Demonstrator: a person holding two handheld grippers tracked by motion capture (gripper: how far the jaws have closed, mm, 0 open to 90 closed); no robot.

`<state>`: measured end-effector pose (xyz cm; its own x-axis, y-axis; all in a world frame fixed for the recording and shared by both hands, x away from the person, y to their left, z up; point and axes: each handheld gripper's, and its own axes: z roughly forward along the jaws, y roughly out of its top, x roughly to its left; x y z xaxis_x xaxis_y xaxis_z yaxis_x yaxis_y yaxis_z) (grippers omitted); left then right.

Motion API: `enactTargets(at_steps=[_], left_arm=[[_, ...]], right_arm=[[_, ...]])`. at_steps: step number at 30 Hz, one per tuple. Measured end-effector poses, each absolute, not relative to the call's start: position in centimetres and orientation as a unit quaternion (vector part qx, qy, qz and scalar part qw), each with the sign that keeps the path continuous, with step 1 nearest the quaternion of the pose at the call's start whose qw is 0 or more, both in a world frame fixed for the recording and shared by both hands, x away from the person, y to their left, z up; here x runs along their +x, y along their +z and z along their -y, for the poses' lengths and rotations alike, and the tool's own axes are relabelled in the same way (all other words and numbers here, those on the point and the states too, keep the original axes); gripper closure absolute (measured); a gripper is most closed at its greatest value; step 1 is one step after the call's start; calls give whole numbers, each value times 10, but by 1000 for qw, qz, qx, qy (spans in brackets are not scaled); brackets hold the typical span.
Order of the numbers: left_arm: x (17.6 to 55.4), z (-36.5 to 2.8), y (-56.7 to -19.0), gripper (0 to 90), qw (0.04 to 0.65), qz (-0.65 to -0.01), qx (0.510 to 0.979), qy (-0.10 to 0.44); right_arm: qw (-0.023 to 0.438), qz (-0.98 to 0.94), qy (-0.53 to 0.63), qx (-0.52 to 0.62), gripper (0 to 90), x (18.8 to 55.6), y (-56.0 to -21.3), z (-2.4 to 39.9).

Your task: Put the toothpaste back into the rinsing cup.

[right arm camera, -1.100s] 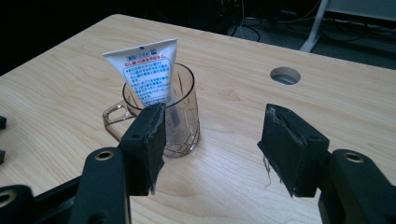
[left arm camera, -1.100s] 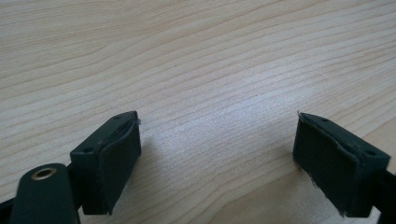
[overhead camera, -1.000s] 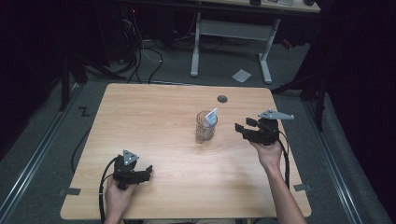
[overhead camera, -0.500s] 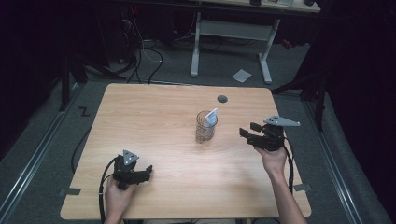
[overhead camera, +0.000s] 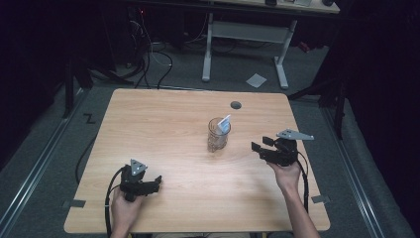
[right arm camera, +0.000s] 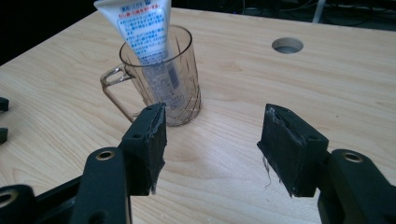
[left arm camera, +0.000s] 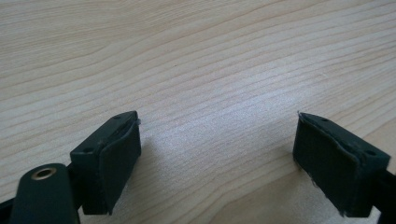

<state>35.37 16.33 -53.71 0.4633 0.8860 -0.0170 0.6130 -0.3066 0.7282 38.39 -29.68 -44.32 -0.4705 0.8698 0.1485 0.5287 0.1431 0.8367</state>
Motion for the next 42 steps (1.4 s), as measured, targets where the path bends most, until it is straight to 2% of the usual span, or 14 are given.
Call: enactTargets(at_steps=[17, 42], left_arm=[[354, -163, -537, 155, 343, -478, 783, 199], [354, -163, -537, 155, 343, -478, 783, 199]], right_arm=[[192, -759, 428, 452, 401, 373, -462, 271], [188, -776, 387, 462, 398, 355, -498, 272]])
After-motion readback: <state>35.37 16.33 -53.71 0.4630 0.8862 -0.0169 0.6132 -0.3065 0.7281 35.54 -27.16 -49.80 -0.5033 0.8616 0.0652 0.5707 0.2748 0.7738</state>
